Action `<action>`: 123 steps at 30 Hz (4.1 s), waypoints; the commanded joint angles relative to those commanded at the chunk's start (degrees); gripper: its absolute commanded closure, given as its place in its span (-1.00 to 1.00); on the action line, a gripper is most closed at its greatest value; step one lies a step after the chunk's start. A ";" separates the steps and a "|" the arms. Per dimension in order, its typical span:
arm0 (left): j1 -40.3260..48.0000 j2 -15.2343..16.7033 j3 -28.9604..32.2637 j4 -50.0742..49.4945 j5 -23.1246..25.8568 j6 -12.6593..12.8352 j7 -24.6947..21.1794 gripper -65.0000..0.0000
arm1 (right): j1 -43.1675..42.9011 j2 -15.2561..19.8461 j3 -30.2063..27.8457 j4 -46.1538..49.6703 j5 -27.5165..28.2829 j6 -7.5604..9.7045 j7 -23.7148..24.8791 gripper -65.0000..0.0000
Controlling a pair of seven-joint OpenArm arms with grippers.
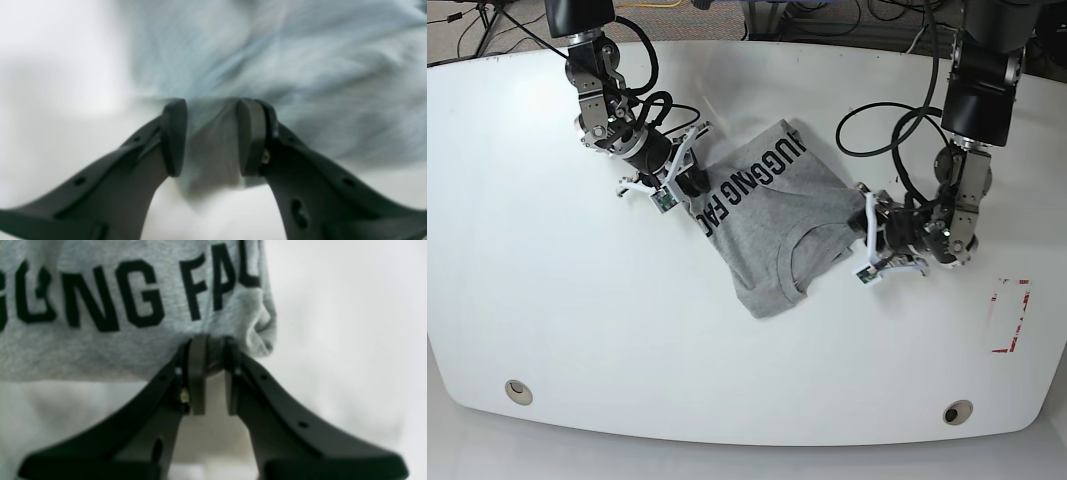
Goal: Layout the t-shirt on the table in an organized manner, then fold the t-shirt properly
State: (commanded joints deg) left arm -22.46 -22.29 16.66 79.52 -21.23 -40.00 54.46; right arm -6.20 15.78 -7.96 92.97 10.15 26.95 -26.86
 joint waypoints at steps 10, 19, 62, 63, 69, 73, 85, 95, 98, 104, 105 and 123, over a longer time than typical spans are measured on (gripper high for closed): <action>3.08 -0.26 0.00 14.77 -0.09 0.00 6.07 0.27 | 4.04 -1.41 -0.09 7.30 0.00 0.00 -6.86 0.71; 11.43 10.64 0.00 19.16 0.35 0.00 6.24 0.27 | 10.55 -3.16 -0.18 -1.67 -0.09 0.09 -6.68 0.71; 19.96 -0.18 -8.62 14.15 4.40 0.00 6.07 0.27 | 2.11 -8.18 -0.09 -5.80 -0.18 -0.70 -2.99 0.71; 19.43 -0.35 -9.41 14.15 4.40 0.00 6.07 0.27 | 1.67 -8.62 -0.09 -5.19 -0.18 -1.58 -3.34 0.71; 17.23 -3.78 -12.40 14.86 4.04 0.00 6.24 0.27 | -0.53 -9.76 -0.35 -1.76 0.18 -5.63 -5.54 0.71; 15.74 -4.22 -14.59 17.14 4.04 0.00 6.42 0.27 | -1.14 -11.78 -0.35 -0.26 -0.09 -6.07 -6.68 0.71; 14.33 1.49 -15.65 23.21 4.40 0.00 6.42 0.27 | -1.76 -12.13 -7.12 1.76 -0.09 -6.24 -9.67 0.71; 13.89 10.20 -15.74 23.21 7.65 0.00 6.24 0.27 | -2.11 -11.08 -4.75 5.01 -0.09 -6.24 -9.67 0.71; 13.89 13.89 -15.82 23.03 9.93 0.00 6.07 0.27 | -2.11 -9.58 -1.41 6.95 0.44 -6.15 -9.67 0.71; 15.47 20.84 -15.74 22.77 14.77 0.00 1.32 0.27 | -1.67 -5.89 4.22 9.23 0.53 -5.63 -9.67 0.70; 16.35 21.71 -15.65 22.33 15.47 0.00 -0.35 0.27 | -1.67 -5.54 5.01 9.32 0.53 -5.63 -9.67 0.70; 24.70 24.79 -15.65 4.22 20.31 3.47 -19.08 0.27 | -2.90 -3.43 17.23 9.93 0.53 -2.55 -9.67 0.70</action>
State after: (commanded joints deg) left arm 2.24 2.51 1.01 83.74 -0.92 -36.53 35.38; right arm -9.10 12.35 9.27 102.90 10.68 24.40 -36.53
